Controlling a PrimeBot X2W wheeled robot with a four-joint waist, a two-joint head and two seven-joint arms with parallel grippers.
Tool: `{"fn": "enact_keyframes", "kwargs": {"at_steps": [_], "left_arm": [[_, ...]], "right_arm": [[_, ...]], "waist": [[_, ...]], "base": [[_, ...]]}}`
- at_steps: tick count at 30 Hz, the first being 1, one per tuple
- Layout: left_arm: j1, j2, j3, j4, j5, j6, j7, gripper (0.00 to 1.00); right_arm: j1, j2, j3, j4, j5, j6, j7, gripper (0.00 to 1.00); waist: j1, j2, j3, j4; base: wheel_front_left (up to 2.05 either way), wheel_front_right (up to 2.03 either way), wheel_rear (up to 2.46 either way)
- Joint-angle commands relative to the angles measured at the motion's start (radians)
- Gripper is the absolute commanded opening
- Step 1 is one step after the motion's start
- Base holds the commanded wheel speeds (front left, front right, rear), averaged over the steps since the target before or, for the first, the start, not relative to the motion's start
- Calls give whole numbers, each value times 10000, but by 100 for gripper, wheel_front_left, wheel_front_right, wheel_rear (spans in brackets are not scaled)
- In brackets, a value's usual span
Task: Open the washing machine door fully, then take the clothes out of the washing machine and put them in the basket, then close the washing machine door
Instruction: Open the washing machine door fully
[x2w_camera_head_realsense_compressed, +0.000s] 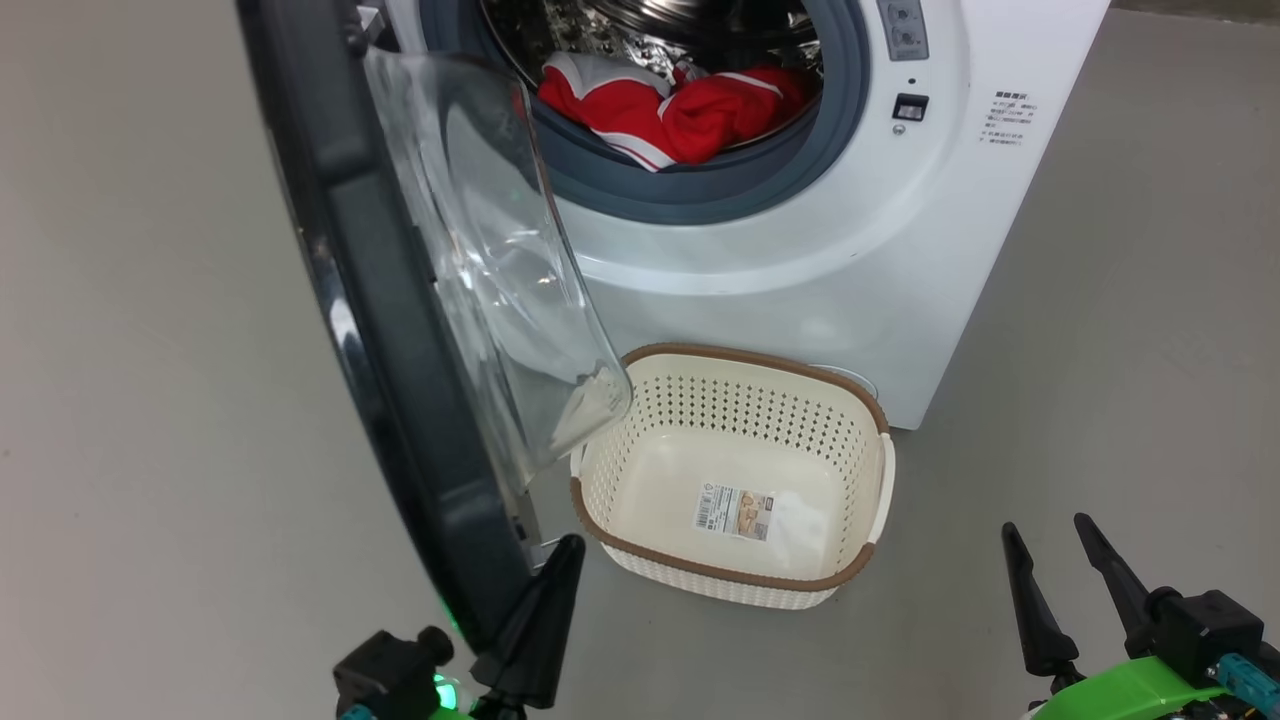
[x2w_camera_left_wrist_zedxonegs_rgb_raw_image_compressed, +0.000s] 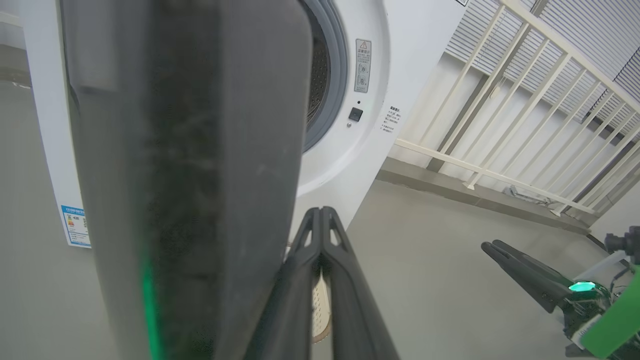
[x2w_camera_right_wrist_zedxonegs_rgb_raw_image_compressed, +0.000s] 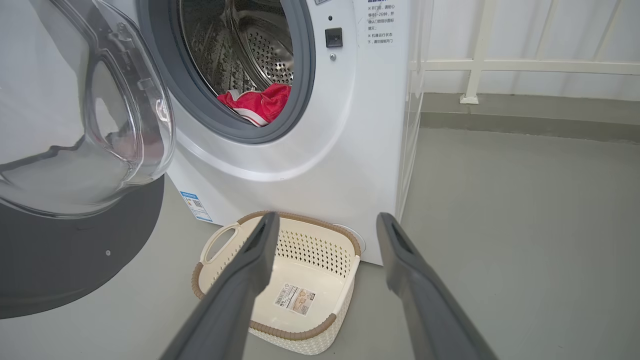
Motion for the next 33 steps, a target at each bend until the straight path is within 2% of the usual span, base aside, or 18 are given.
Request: {"fn": "enact_keyframes", "kwargs": {"at_steps": [1, 11, 18, 33], "left_arm": [[-303, 89, 696, -249, -63, 151, -65, 0], [432, 89, 2092, -417, 245, 233, -65, 0], [680, 89, 3434, -410, 396, 232, -65, 0], [137, 89, 5884, 78, 813, 62, -65, 0]], "right_arm": [[-259, -150, 211, -235, -177, 48, -91, 100], [-22, -73, 264, -207, -152, 48, -91, 100], [110, -27, 387, -228, -185, 48, -91, 100], [18, -12, 378, -577, -347, 48, -91, 100]], "waist": [[0, 0, -39, 30], [0, 0, -396, 428], [0, 0, -566, 596], [0, 0, -409, 308]], "base": [[0, 0, 0], [0, 0, 0], [0, 0, 0], [0, 0, 0]]}}
